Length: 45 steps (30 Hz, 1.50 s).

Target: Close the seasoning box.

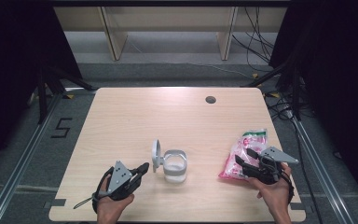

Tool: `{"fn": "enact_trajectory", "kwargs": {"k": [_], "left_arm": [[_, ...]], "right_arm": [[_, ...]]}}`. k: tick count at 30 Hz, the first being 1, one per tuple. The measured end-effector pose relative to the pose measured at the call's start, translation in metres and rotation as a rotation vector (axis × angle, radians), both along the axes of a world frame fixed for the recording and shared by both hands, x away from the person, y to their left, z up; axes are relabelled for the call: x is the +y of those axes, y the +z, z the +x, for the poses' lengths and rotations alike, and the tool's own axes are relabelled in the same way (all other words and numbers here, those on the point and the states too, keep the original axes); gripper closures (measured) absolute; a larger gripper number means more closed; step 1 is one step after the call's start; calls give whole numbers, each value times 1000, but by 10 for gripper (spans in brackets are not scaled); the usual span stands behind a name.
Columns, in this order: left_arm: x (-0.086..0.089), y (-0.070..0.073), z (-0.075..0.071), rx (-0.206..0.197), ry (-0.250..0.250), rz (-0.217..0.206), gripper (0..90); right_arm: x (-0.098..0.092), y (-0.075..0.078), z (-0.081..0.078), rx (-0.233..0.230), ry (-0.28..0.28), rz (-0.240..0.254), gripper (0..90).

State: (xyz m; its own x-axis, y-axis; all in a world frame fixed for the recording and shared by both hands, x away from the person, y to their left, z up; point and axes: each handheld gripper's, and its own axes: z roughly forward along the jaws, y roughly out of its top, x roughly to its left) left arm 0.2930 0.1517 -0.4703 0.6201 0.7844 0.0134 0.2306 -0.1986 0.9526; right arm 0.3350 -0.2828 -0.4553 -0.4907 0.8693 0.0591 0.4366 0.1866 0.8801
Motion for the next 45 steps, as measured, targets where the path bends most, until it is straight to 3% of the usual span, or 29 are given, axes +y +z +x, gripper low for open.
{"fn": "enact_trajectory", "kwargs": {"k": [4, 6, 7, 12, 14, 15, 24, 34, 35, 37, 39, 40, 45], "left_arm": [[-2, 0, 0, 9, 6, -5, 891], [-1, 1, 1, -2, 1, -6, 891], [0, 3, 1, -9, -2, 13, 891], [1, 5, 2, -16, 5, 3, 891], [0, 6, 2, -6, 8, 2, 891], [0, 8, 3, -19, 4, 9, 891], [-11, 14, 7, -27, -22, 17, 890], [-16, 16, 8, -37, -31, 9, 889], [-16, 18, 10, -69, -48, 32, 889], [-18, 18, 10, -67, -49, 29, 888], [-20, 18, 10, -69, -55, 31, 888], [-21, 18, 10, -70, -54, 27, 888], [-25, 19, 11, -71, -67, 35, 885]], "right_arm": [[2, -1, -2, 10, 3, 6, 426], [5, -3, -4, 3, 15, 11, 424], [6, -2, -5, 9, 15, -2, 422], [12, -3, -8, 4, 39, -10, 420], [16, -4, -11, 33, 31, 15, 420], [15, -3, -11, 26, 52, 0, 420], [17, -4, -13, 14, 61, -4, 421], [21, -6, -17, 38, 56, 16, 421], [21, -6, -17, 35, 59, 11, 421], [21, -6, -17, 36, 57, 26, 421], [22, -6, -18, 37, 56, 25, 421], [19, -6, -16, 21, 73, -2, 421], [21, -7, -17, 18, 80, -7, 421]]}}
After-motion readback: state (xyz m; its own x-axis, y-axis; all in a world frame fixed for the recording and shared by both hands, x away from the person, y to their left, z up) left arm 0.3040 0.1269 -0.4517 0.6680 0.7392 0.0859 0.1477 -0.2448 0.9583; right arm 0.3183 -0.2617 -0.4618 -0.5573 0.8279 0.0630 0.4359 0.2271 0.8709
